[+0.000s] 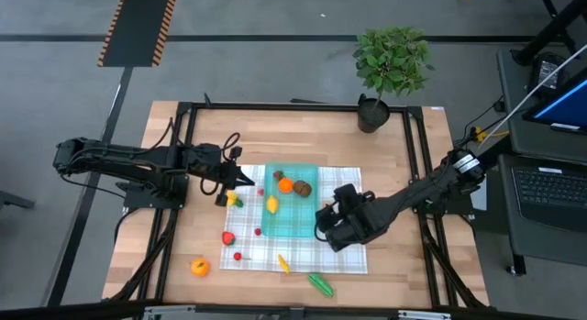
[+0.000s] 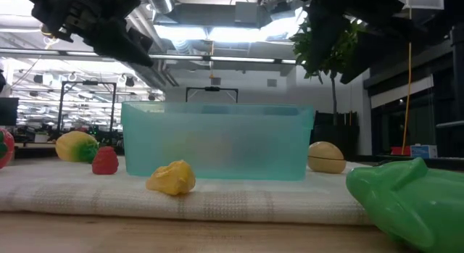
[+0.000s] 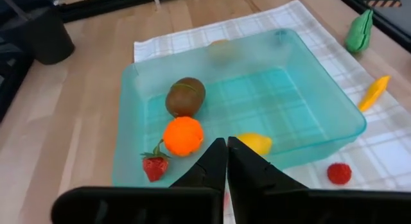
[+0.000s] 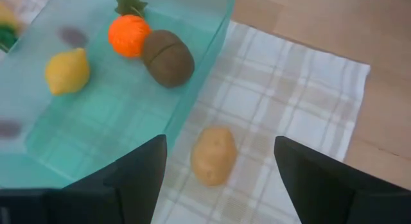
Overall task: Pick and placing Produce into tupperware
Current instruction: Put the brown potato into the blue bin
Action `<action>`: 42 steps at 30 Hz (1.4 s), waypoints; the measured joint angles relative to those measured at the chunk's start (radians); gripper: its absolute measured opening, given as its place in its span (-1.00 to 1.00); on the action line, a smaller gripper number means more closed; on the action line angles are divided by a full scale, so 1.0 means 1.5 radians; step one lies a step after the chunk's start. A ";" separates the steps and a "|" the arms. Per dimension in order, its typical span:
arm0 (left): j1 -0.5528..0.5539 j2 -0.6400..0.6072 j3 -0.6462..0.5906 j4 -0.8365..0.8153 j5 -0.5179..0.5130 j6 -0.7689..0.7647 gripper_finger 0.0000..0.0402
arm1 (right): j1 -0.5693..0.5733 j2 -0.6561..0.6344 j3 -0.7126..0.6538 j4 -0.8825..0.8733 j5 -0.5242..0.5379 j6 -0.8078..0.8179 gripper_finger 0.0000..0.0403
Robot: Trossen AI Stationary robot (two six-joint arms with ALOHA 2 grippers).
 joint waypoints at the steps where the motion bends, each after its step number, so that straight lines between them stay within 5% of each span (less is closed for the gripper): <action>1: 0.000 0.000 0.000 -0.005 0.000 0.004 -0.94 | -0.001 0.000 0.000 0.003 0.000 0.000 0.44; 15: 0.000 0.000 0.000 -0.035 0.000 0.015 -0.85 | -0.011 0.000 0.000 0.026 -0.065 0.002 0.44; 28: 0.000 0.000 0.000 -0.035 0.000 0.015 -0.99 | -0.022 0.069 0.000 0.027 -0.070 0.001 0.44; 42: 0.000 0.000 0.000 -0.035 0.000 0.015 -0.85 | -0.047 0.114 -0.001 0.066 -0.120 0.003 0.43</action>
